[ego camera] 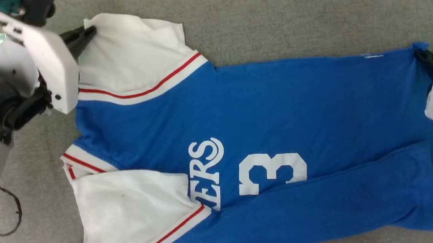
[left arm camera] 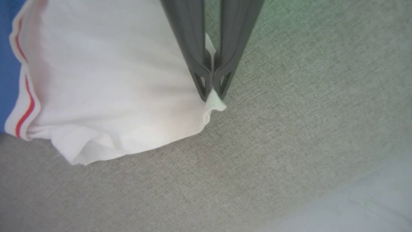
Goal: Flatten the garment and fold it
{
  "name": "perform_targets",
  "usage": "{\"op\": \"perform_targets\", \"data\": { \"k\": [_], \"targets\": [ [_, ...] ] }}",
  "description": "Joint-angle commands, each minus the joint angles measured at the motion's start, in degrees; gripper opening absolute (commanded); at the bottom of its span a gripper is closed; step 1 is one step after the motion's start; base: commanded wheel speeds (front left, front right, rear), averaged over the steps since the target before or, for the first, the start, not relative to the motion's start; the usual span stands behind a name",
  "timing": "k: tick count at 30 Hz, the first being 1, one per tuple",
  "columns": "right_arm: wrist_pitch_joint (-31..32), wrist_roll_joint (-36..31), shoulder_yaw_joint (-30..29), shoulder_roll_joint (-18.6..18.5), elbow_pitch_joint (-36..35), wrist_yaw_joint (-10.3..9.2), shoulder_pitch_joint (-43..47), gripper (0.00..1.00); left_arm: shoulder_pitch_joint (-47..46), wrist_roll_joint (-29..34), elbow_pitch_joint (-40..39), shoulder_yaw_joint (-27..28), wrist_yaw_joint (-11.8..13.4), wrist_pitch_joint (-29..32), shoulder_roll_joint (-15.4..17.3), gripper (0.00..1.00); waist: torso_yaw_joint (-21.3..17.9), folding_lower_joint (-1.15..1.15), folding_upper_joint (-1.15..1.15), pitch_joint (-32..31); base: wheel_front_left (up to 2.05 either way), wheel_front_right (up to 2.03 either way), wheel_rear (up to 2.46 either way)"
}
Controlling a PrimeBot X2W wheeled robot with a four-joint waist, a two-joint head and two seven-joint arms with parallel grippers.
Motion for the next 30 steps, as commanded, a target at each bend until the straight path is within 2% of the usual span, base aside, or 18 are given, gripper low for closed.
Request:
{"op": "perform_targets", "data": {
  "k": [1,5,11,17,30],
  "targets": [
    [-1.4,0.2,0.5,-0.1,0.7,-0.05,-0.5,0.00,1.6,0.0,0.8,0.4,0.1,-2.2,0.0,0.00,0.2,-0.02,0.00,-1.4,0.00,0.00,0.00],
    [-4.7,1.1,0.8,-0.6,1.2,-0.05,0.1,0.00,3.7,-1.1,0.5,2.1,0.1,-7.7,-0.2,0.00,0.7,-0.02,0.00,-4.0,0.00,0.00,0.00],
    [-7.8,2.3,0.7,-1.4,1.2,-0.05,2.6,0.00,8.3,-4.2,-1.9,4.2,0.5,-11.8,0.5,0.00,1.7,-0.02,0.00,-7.7,0.00,0.00,0.00],
    [-10.0,4.6,-0.4,-1.6,0.4,-0.05,7.8,0.00,17.0,-7.5,-8.4,7.0,2.9,-16.1,3.5,0.00,2.6,-0.02,0.00,-13.0,0.00,0.00,0.00],
    [-11.9,9.1,-1.2,-1.5,-2.6,-0.05,18.5,0.00,34.3,-12.6,-22.3,8.6,9.0,-20.0,7.8,0.00,3.6,-0.02,0.00,-20.2,0.00,0.00,0.00]
  ]
}}
